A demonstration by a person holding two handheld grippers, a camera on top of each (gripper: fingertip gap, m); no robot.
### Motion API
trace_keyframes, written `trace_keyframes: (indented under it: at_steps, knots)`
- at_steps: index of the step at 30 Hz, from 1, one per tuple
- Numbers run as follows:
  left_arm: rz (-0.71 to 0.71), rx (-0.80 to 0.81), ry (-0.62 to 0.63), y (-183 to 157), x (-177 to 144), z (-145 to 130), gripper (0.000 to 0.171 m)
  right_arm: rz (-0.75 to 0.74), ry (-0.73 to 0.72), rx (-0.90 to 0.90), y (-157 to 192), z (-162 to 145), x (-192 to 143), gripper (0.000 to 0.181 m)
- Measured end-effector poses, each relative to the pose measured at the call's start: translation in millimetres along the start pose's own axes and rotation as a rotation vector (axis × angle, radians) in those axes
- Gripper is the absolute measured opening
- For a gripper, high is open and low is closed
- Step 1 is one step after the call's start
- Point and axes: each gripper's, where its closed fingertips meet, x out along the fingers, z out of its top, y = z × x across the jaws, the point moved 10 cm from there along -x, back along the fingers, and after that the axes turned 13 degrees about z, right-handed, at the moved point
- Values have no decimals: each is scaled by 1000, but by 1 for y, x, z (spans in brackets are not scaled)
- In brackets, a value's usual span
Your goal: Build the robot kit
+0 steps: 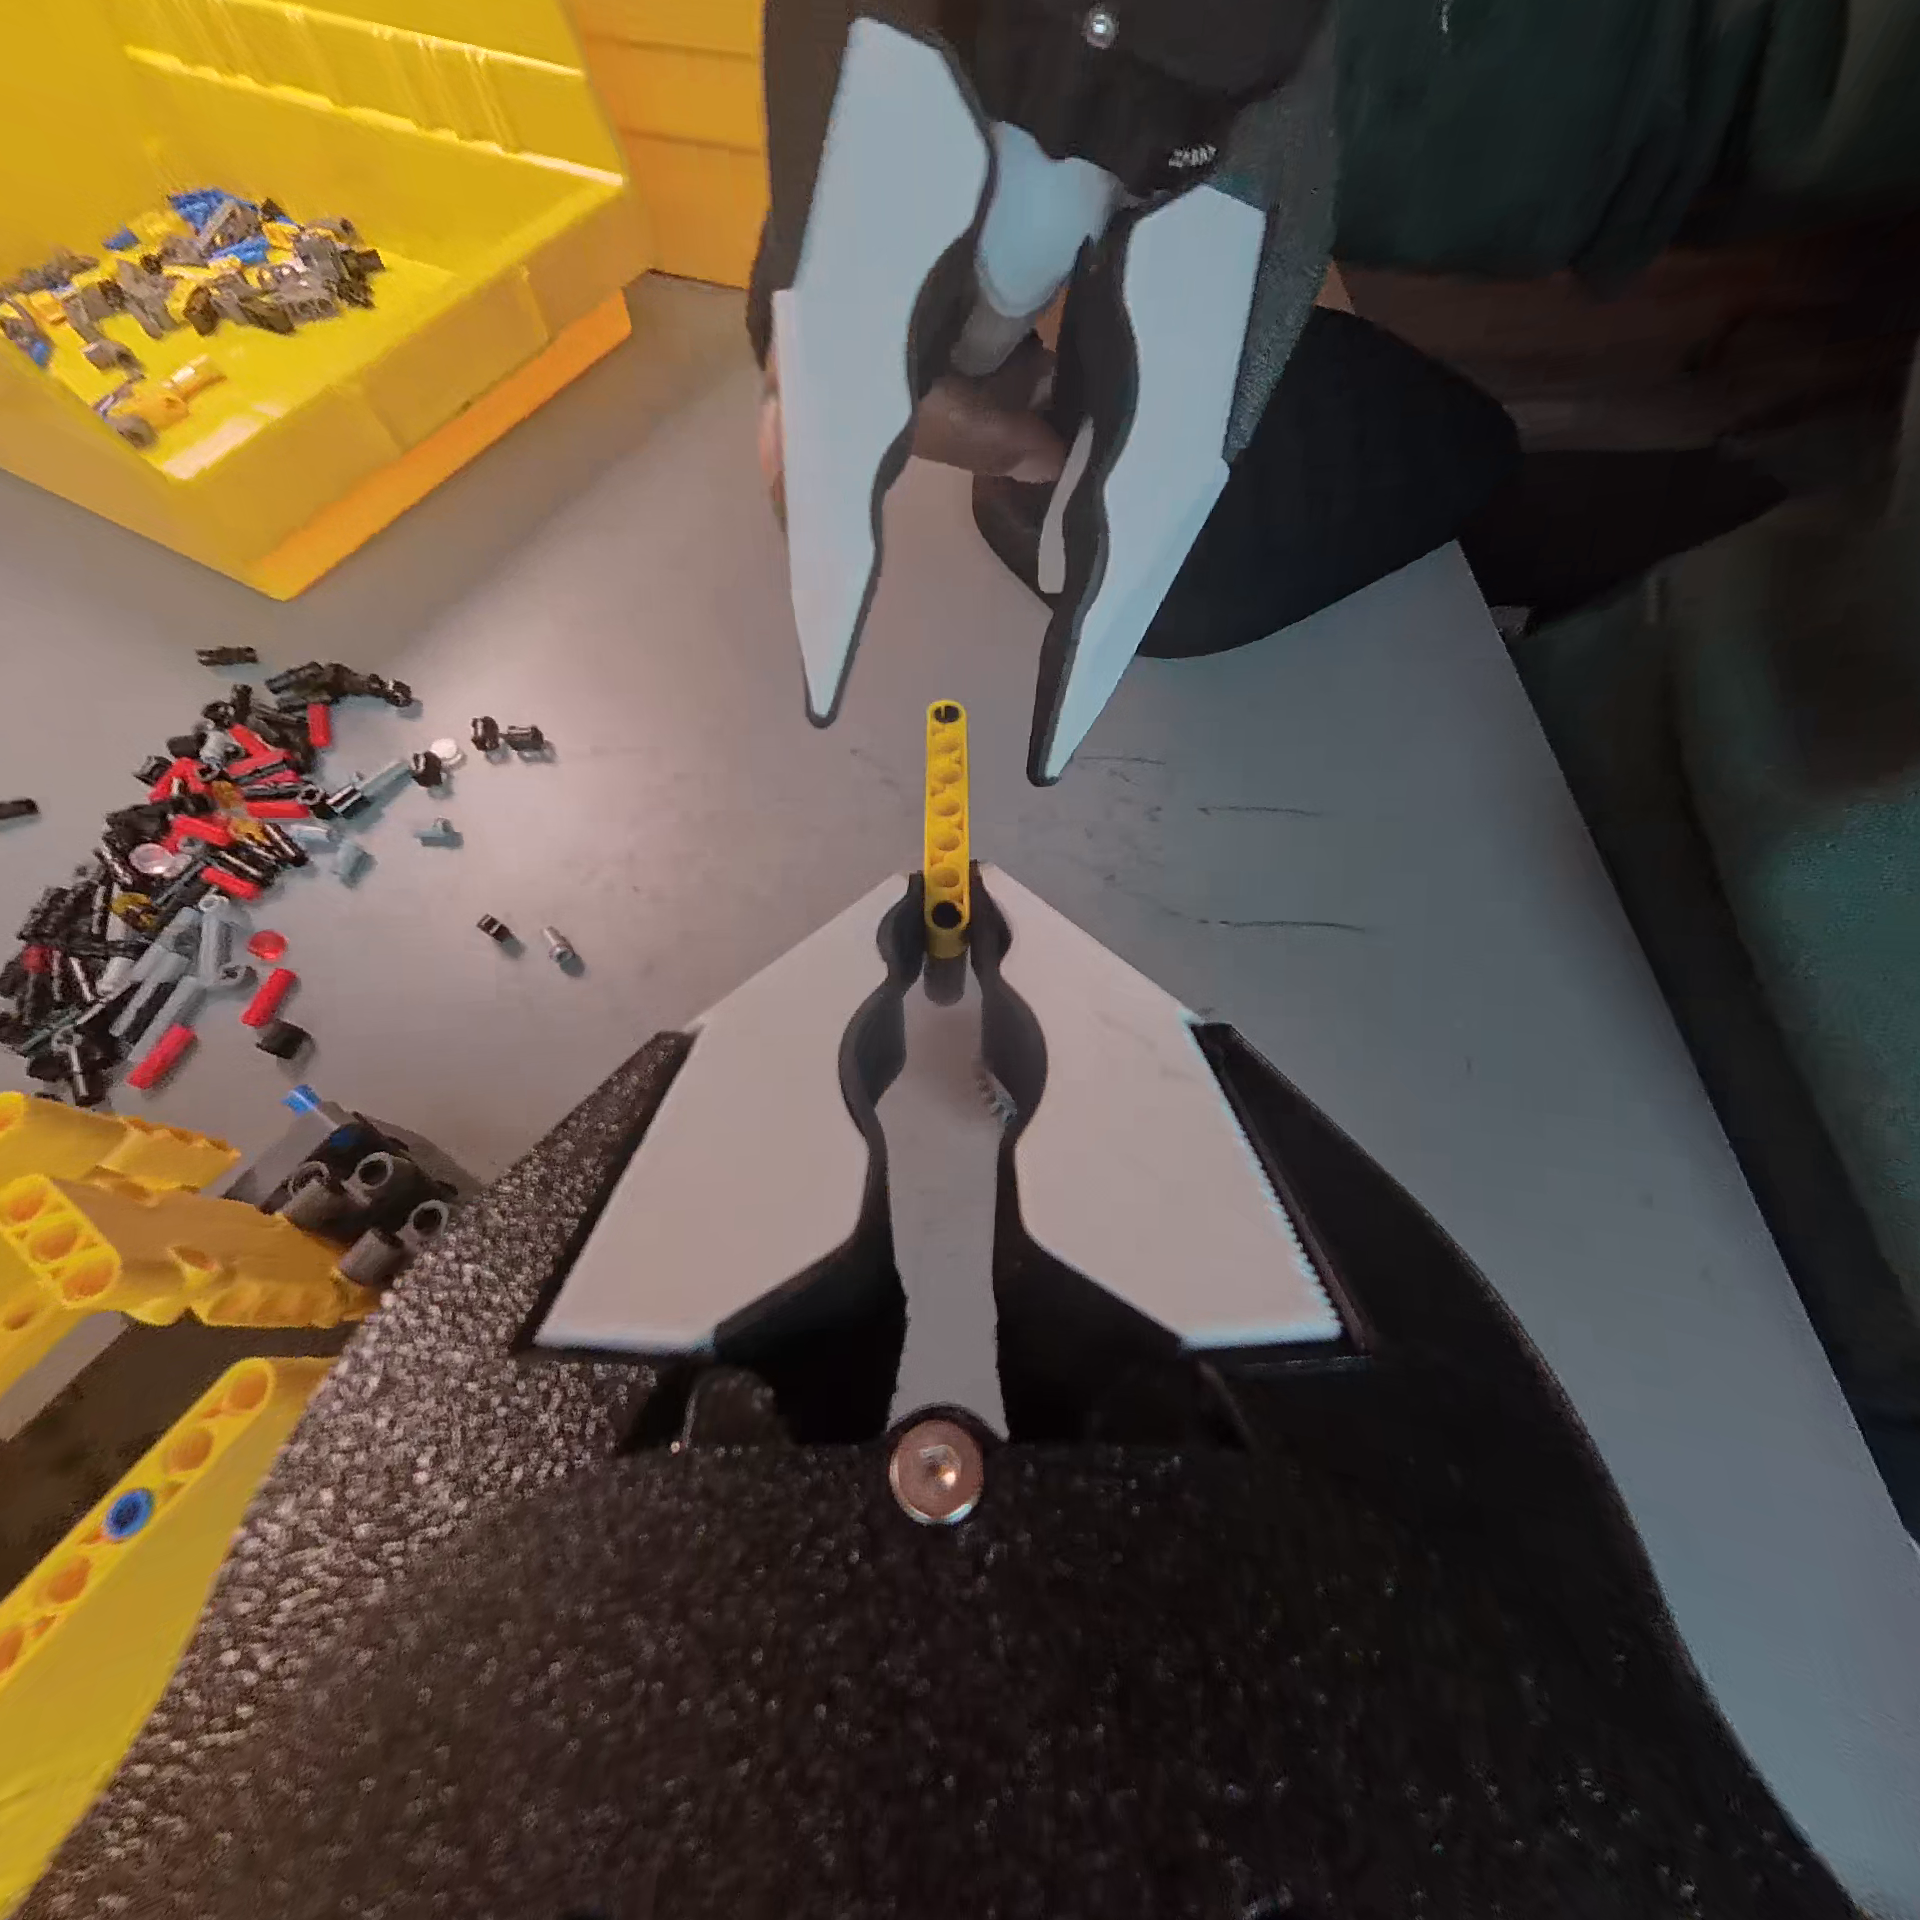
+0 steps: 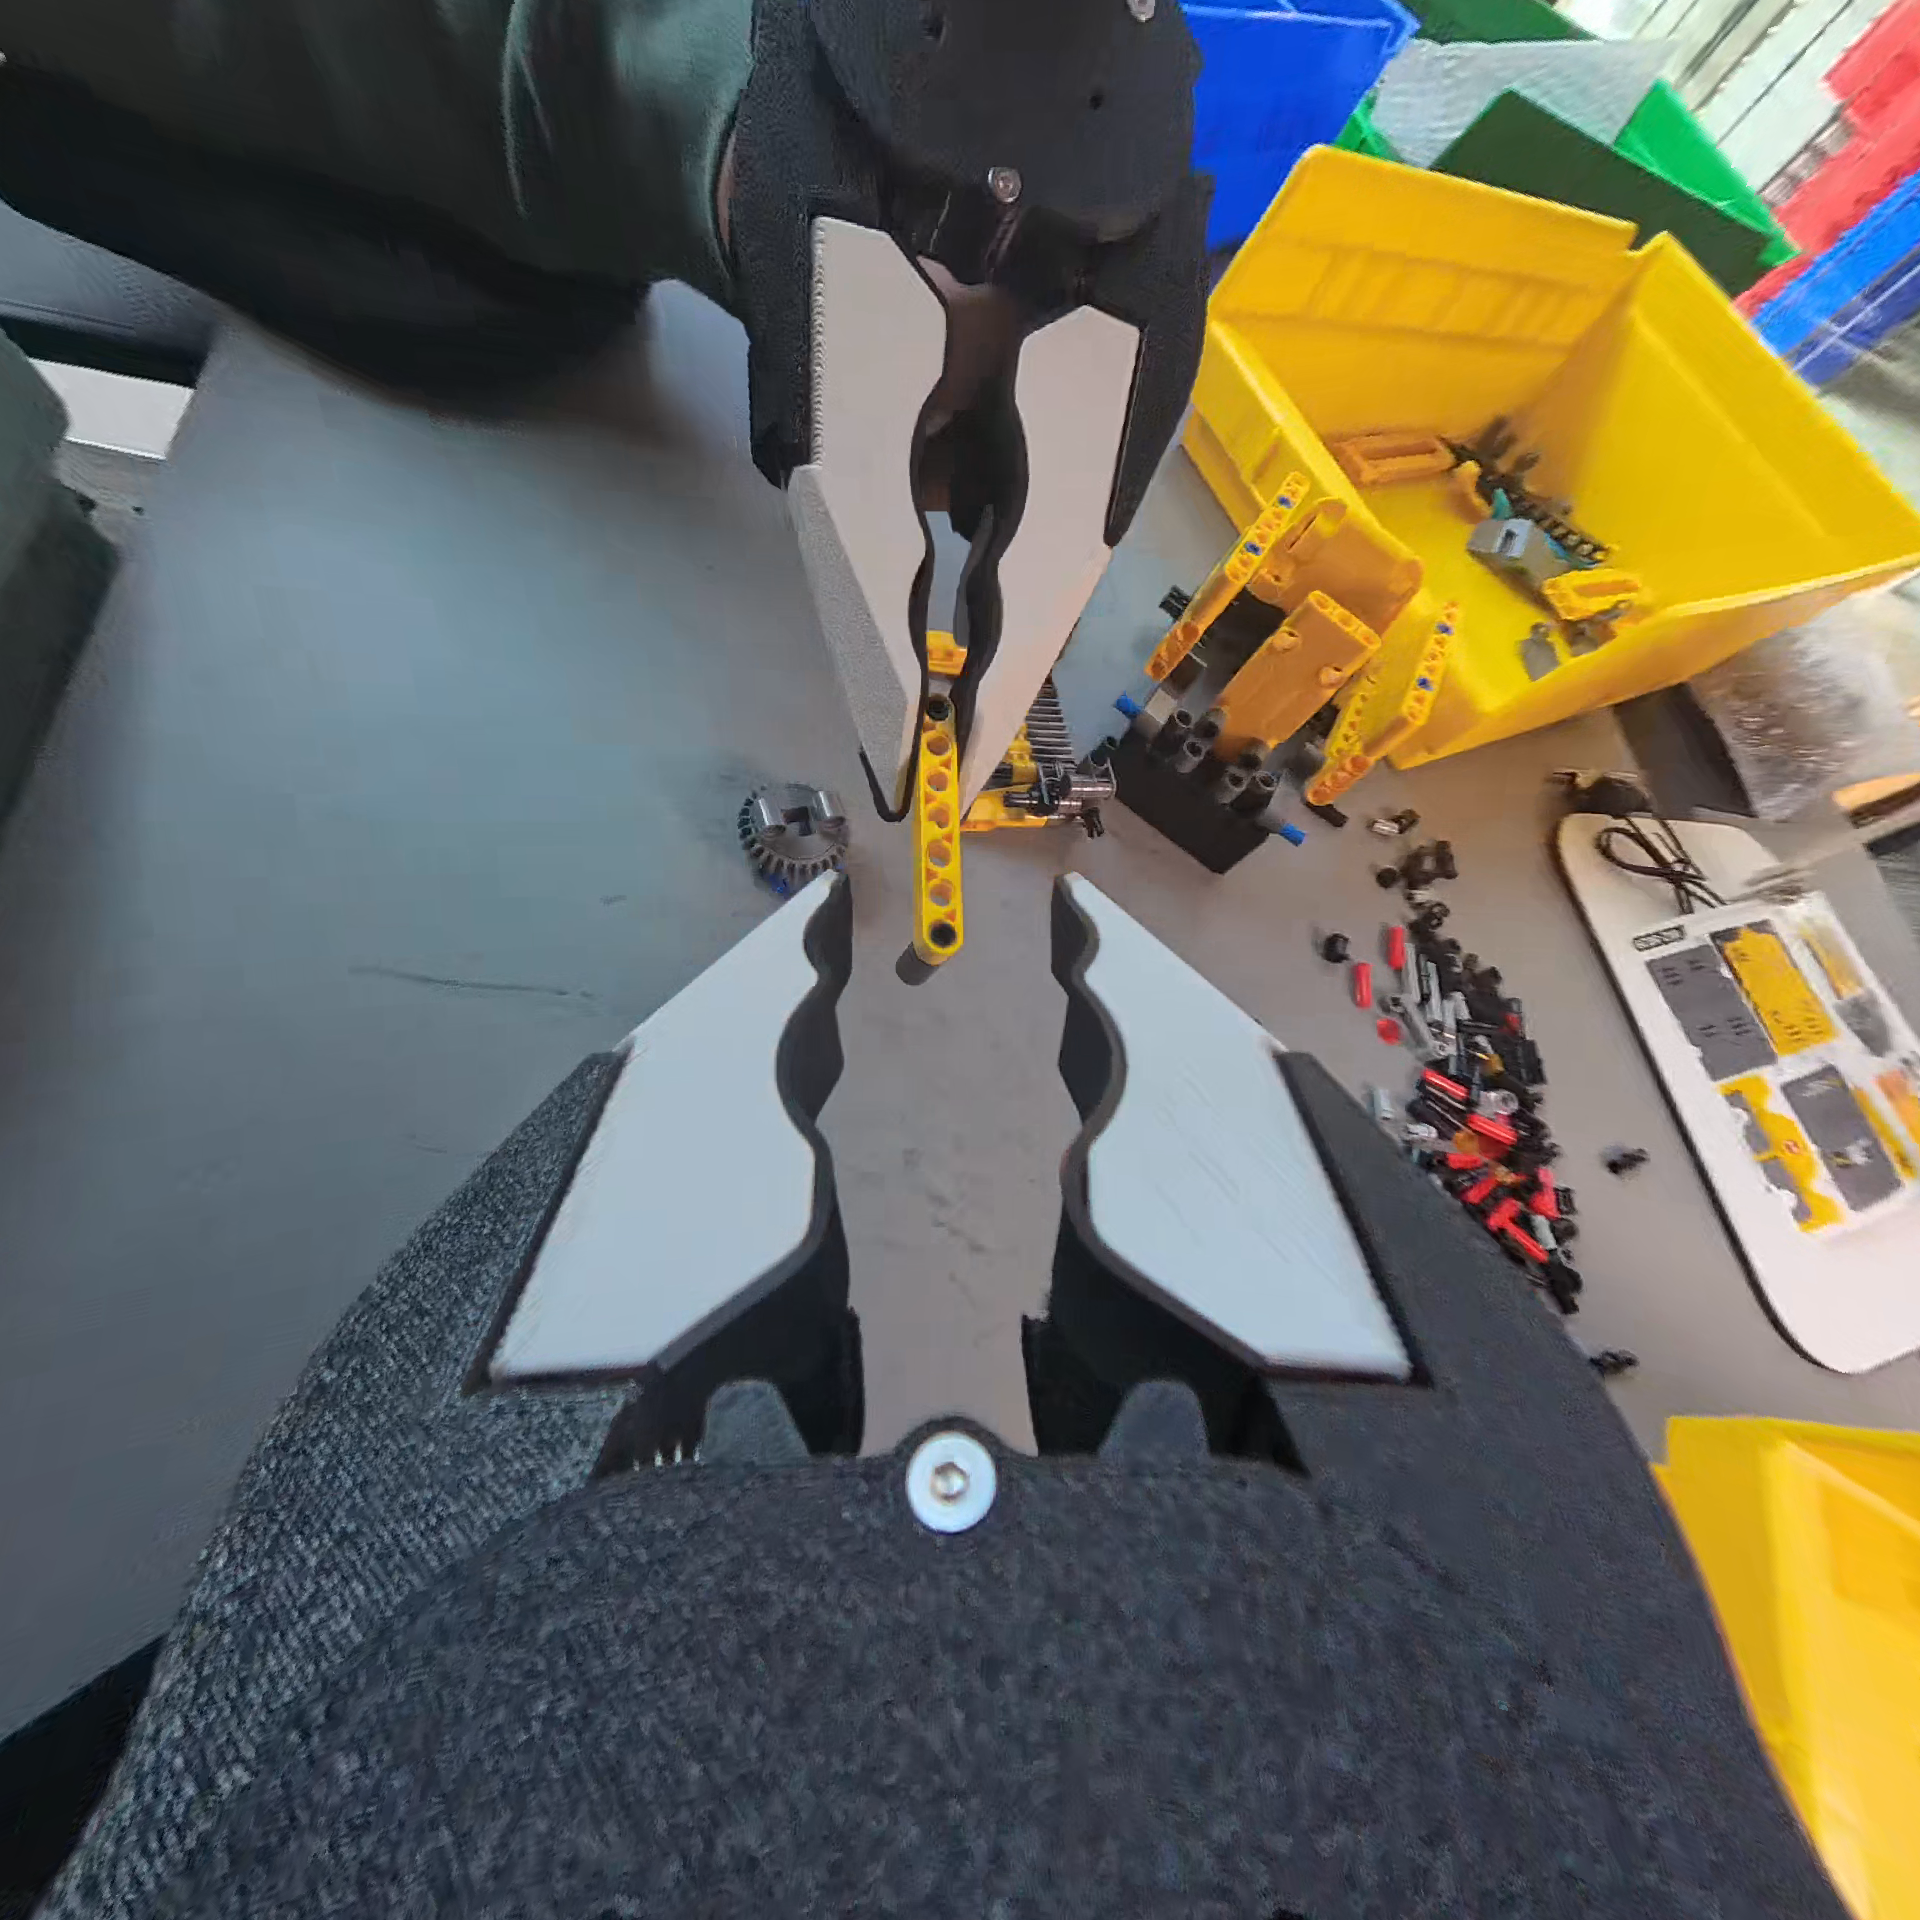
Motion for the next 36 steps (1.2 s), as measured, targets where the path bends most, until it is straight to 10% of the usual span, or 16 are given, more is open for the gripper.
trace_keyframes:
  at_steps: [13,19,26,29,32,36]
  knots:
    - [23,-79,20,9,10,-12,7,-103,-240,219,-4,-15,-2,66]
    - [26,-140,-1,14,8,-11,7,-143,-353,336,-18,-21,-14,1]
    - [54,-142,-7,15,7,-10,7,-141,-332,375,-28,-25,-8,0]
    - [69,-149,-20,16,6,-9,7,-185,-276,352,-29,-26,-2,29]
    - [78,-147,-27,16,5,-8,7,-124,-197,329,-24,-24,10,95]
    - [78,-140,-27,14,6,-8,7,-117,-243,341,-27,-23,11,86]
